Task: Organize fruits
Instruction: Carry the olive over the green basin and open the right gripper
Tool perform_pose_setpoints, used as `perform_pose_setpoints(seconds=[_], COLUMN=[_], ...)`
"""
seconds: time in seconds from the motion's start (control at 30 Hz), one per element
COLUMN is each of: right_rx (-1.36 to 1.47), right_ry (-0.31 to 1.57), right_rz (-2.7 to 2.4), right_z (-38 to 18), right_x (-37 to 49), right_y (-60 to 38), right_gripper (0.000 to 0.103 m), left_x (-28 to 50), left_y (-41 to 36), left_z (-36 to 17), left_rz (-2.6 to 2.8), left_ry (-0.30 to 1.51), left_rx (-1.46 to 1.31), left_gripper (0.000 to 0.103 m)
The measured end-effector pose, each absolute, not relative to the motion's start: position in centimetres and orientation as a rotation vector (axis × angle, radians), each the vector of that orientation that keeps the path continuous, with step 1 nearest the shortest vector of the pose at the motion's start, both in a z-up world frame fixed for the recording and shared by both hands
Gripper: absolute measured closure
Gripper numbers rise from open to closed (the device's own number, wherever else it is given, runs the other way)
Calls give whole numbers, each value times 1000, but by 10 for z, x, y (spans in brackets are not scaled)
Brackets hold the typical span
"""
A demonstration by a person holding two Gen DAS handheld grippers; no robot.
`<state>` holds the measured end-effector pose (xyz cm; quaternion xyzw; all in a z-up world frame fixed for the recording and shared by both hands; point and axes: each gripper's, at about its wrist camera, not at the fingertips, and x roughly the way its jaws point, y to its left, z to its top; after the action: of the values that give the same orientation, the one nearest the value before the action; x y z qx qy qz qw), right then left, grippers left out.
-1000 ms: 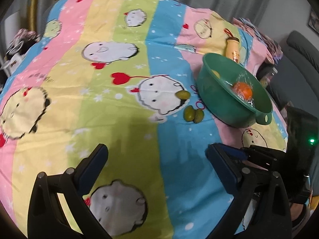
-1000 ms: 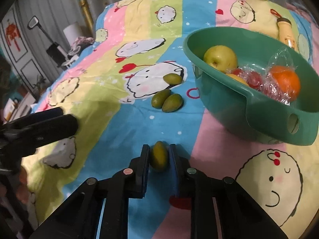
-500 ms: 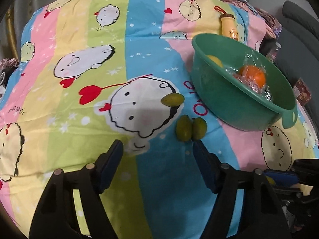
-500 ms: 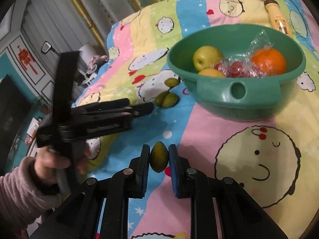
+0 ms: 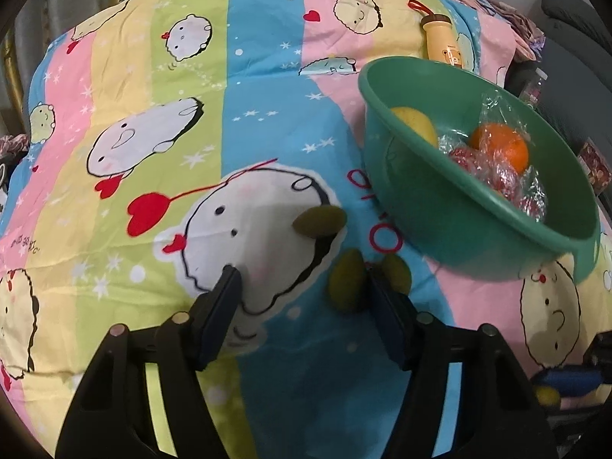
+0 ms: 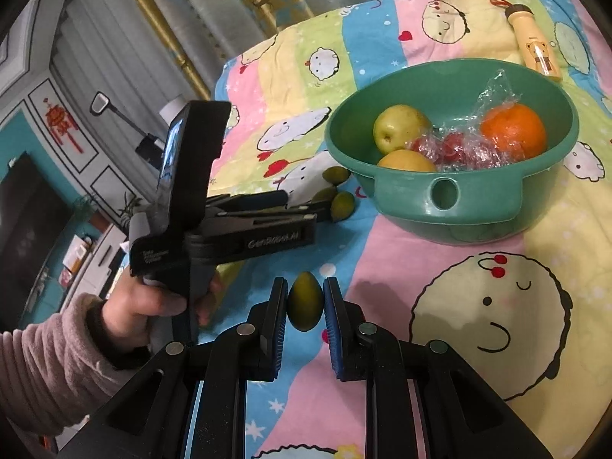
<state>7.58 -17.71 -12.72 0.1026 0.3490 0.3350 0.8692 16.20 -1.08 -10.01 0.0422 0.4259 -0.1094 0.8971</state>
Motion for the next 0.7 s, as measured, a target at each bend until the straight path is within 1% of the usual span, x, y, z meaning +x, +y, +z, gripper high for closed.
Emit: perform_pose_setpoints(seconds=[0.07, 0.13, 0.17, 0.23, 0.27, 0.33, 0.37, 0.7], right_rx=[218, 221, 225, 229, 231, 231, 232, 256], right_ry=[727, 724, 725, 727, 727, 724, 722, 718], right_rz=[703, 704, 702, 698, 698, 698, 697, 698], right_z=[-127, -127, -128, -129, -129, -128, -128, -129], right_x=[74, 74, 74, 75, 75, 74, 74, 76], right_y=[-179, -180, -180, -181, -181, -182, -182, -187], right_gripper=[82, 82, 82, 82, 82, 82, 82, 82], left_x=[163, 162, 162, 161, 161, 159, 159, 150], left_y=[-14, -15, -16, -17, -19, -22, -23, -15], left_z=[-100, -99, -98, -98, -97, -97, -96, -89], left_rz=[-230, -246, -250, -264, -268, -276, -281, -292], left_ry=[877, 869, 868, 869, 867, 866, 865, 860], left_rx=[96, 91, 88, 83, 88, 93, 92, 14], left_gripper=[46, 59, 62, 72, 73, 82, 84, 85])
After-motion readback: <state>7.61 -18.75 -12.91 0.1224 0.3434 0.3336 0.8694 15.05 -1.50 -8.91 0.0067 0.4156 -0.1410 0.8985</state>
